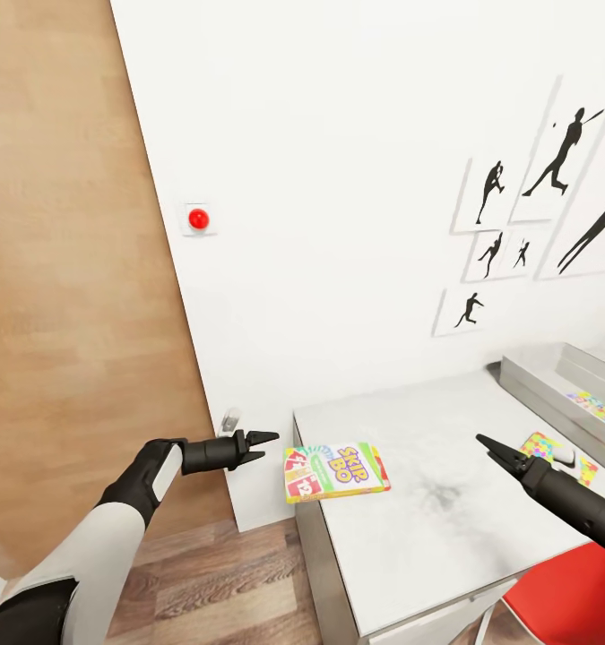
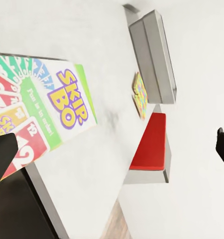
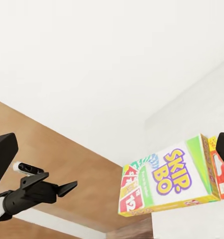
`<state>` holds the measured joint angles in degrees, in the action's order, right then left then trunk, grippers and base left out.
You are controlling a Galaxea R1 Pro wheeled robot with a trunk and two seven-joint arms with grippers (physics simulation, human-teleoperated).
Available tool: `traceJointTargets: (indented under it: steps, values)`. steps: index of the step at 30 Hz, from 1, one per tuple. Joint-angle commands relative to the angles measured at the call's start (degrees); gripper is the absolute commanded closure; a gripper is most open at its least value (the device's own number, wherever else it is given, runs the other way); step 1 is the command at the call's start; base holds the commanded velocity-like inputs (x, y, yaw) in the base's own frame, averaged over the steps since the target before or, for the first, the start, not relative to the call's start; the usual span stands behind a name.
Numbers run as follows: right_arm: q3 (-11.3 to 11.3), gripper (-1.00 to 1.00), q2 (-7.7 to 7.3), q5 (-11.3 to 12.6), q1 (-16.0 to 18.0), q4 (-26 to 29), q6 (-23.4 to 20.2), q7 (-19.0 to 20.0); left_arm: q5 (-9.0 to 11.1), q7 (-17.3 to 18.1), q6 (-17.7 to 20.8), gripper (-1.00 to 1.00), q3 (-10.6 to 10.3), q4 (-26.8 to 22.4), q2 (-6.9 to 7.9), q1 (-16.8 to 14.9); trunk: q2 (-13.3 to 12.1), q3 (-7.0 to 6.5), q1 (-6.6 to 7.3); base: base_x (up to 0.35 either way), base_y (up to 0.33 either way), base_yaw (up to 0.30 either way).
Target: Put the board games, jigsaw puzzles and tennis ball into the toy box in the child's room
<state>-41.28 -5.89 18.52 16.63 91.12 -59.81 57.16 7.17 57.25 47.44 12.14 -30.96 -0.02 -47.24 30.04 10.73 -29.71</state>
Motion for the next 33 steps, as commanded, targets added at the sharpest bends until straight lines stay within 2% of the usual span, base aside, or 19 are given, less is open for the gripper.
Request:
traceJointTargets:
  steps: [1,9,33]
  values:
    - [-0.1,-1.0,0.0,-0.2,0.1,0.0,-0.2,0.8,0.1,0.1,0.3,-1.0,0.1,0.0,-0.02,0.0,0.1,0.1,-0.02,0.0,0.0,0.0]
    - [-0.3,-1.0,-0.8,-0.2,-0.1,0.1,-0.2,6.9,0.1,-0.1,0.3,-1.0,0.1,0.0,-0.06,0.0,2.9,1.36,-1.56,0.0,0.0,0.0]
    - [-0.2,-1.0,-0.64,-0.3,-0.1,0.1,-0.2,7.5,0.1,-0.7,0.2,-1.0,0.0,0.1,-0.04,0.0,12.5,5.67,-6.83,0.0,0.0,0.0]
